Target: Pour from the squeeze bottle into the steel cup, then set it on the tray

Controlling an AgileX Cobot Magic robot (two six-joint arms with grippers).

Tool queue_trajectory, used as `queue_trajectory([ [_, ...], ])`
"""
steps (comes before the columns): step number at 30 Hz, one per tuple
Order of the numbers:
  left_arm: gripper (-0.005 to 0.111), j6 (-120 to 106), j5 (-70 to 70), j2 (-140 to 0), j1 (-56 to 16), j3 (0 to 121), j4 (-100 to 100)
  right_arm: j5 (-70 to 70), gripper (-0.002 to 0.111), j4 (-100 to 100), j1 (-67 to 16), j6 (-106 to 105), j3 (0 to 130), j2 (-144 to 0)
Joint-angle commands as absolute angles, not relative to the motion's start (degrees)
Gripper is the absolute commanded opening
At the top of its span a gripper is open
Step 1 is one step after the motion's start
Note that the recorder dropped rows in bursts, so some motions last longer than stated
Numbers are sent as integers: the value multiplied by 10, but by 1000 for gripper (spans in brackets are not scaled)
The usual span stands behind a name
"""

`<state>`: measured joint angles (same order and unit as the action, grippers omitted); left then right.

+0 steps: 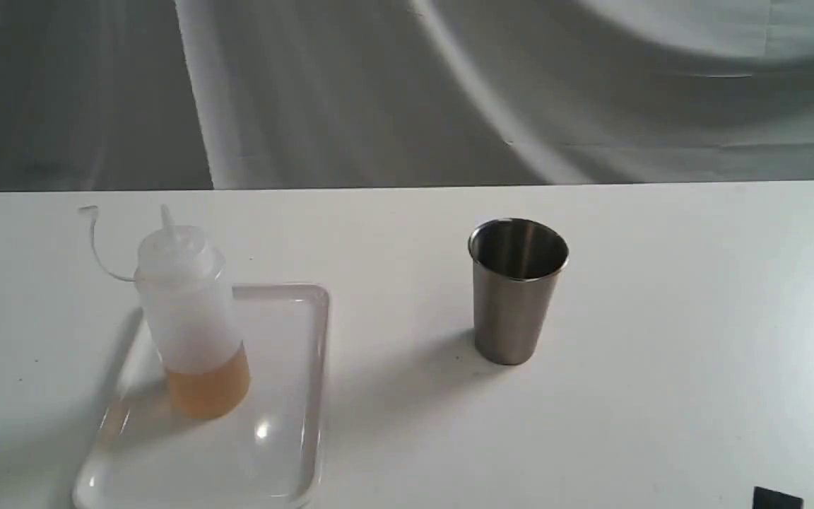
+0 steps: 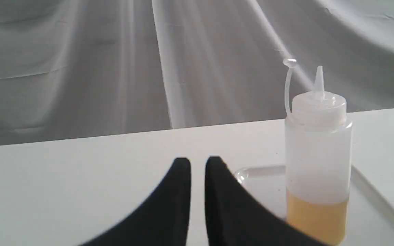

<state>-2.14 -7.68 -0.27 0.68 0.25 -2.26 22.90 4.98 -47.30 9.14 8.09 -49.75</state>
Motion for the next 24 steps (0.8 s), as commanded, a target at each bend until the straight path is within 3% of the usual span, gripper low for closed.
queue_trajectory([
  [1, 8, -19, -76, 0, 4, 0, -23, 181, 0, 48, -475, 90, 78, -454],
  [12, 8, -19, -76, 0, 4, 0, -23, -93, 0, 47, -472, 90, 78, -273],
  [24, 8, -20, -76, 0, 4, 0, -23, -155, 0, 18, -405, 90, 27, -119],
])
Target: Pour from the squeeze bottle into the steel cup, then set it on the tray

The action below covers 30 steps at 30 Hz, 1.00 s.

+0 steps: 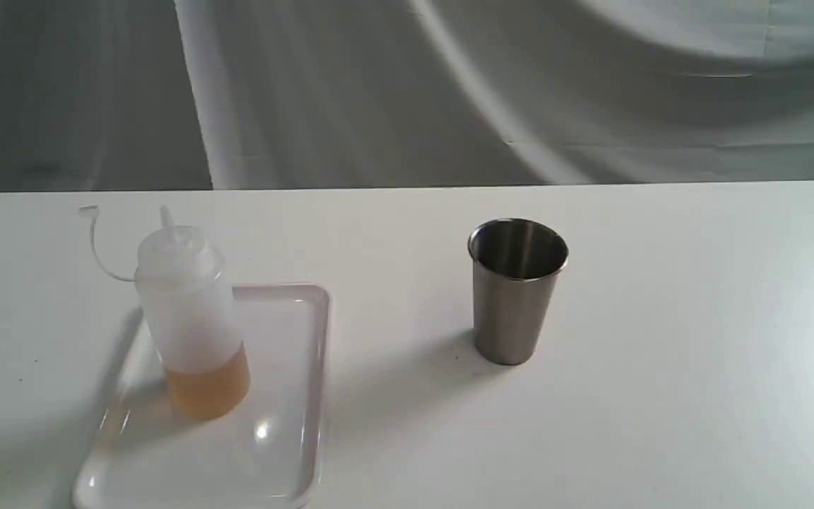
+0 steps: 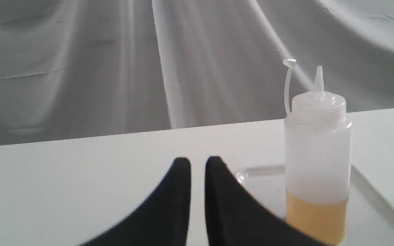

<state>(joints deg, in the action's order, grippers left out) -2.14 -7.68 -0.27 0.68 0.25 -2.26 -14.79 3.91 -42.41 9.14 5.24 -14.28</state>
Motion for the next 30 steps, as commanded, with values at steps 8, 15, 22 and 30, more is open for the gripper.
queue_trajectory([
  [8, 8, -19, -76, 0, 4, 0, -23, -160, 0, 4, -353, 90, 0, -44],
  [15, 8, -20, -76, 0, 4, 0, -23, -164, 0, 4, -280, 90, 0, 0],
  [22, 8, -20, -76, 0, 4, 0, -23, -189, 0, 4, -212, 90, 0, 0],
  [30, 8, -18, -76, 0, 4, 0, -23, -189, 0, 4, -123, 90, 0, 0],
])
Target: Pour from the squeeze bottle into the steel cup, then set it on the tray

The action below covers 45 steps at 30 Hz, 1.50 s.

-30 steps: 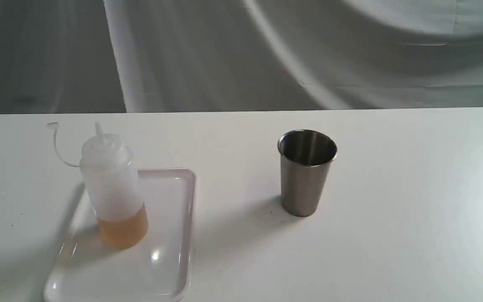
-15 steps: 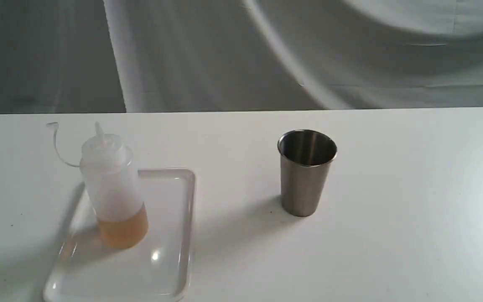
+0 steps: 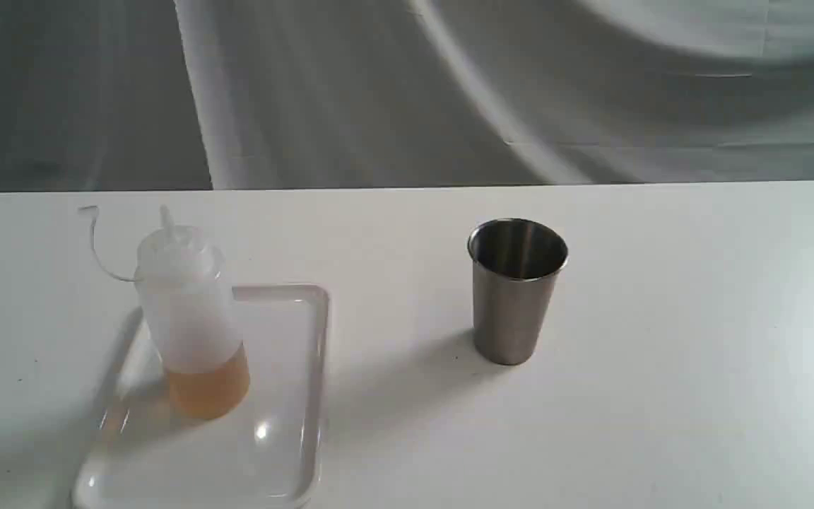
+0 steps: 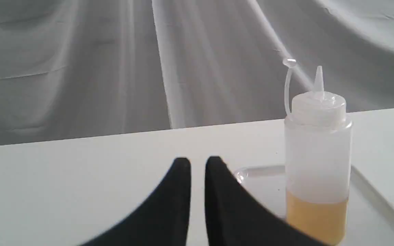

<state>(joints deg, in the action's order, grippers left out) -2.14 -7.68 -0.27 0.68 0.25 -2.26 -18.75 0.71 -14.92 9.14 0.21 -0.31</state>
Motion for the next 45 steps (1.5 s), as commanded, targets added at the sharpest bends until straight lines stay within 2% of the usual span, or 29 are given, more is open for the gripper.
queue_trajectory([
  [1, 8, -18, -76, 0, 4, 0, -23, -189, 0, 4, -117, 90, 0, 0],
  [20, 8, -19, -76, 0, 4, 0, -23, -195, 0, 24, 26, 90, 0, 0],
  [33, 8, -21, -76, 0, 4, 0, -23, -196, 0, 35, 109, -79, 0, 0],
  [40, 8, -21, -76, 0, 4, 0, -23, -197, 0, -55, 119, -79, 0, 0],
  [45, 8, -19, -76, 0, 4, 0, -23, -197, 0, -50, 85, -79, 0, 0],
])
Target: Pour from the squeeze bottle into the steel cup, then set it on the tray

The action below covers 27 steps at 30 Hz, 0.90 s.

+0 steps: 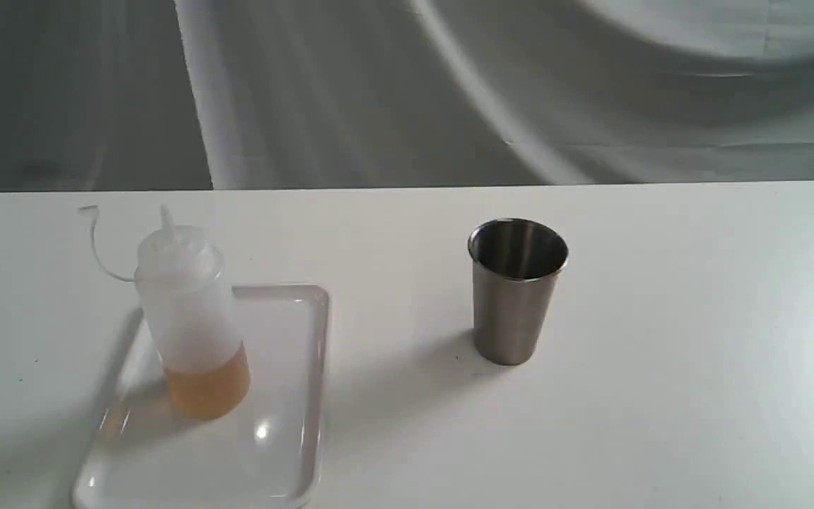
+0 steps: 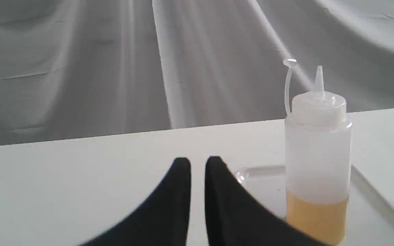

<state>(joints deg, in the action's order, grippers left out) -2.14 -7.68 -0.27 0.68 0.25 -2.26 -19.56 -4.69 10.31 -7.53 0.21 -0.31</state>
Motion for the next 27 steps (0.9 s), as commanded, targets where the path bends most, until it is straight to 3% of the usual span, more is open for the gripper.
queue_trajectory([
  [1, 8, -19, -76, 0, 4, 0, -23, -197, 0, -50, 78, -79, 0, 0],
  [27, 8, -18, -76, 0, 4, 0, -23, -197, 0, -56, 86, -79, 0, 0],
])
